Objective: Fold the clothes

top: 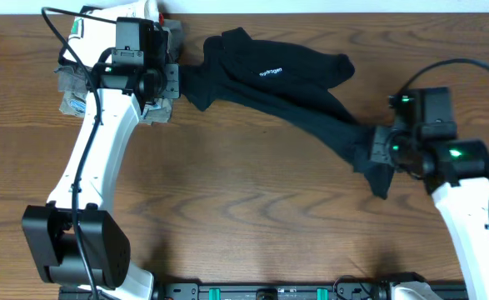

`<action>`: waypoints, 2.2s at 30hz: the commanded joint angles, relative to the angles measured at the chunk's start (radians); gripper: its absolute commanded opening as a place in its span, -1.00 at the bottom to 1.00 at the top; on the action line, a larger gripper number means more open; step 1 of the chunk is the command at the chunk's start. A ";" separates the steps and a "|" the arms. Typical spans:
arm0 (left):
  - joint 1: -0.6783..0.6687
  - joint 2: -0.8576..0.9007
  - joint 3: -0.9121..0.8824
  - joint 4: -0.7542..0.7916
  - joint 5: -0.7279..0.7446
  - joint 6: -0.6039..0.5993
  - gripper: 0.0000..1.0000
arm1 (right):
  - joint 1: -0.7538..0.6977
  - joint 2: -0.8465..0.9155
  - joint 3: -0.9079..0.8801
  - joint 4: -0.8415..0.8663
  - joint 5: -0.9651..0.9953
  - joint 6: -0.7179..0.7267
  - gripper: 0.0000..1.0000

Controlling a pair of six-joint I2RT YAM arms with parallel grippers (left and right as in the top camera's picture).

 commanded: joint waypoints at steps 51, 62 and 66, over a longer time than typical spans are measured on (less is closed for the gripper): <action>-0.017 0.005 0.024 -0.022 -0.027 -0.022 -0.88 | 0.119 0.395 -0.137 0.185 -0.080 -0.214 -0.38; -0.017 0.005 0.024 -0.022 -0.027 -0.022 -0.88 | 0.119 0.395 -0.138 0.161 -0.032 -0.208 -0.36; -0.017 0.005 0.024 -0.022 -0.027 -0.022 -0.88 | 0.120 0.395 -0.138 0.136 -0.079 -0.210 -0.46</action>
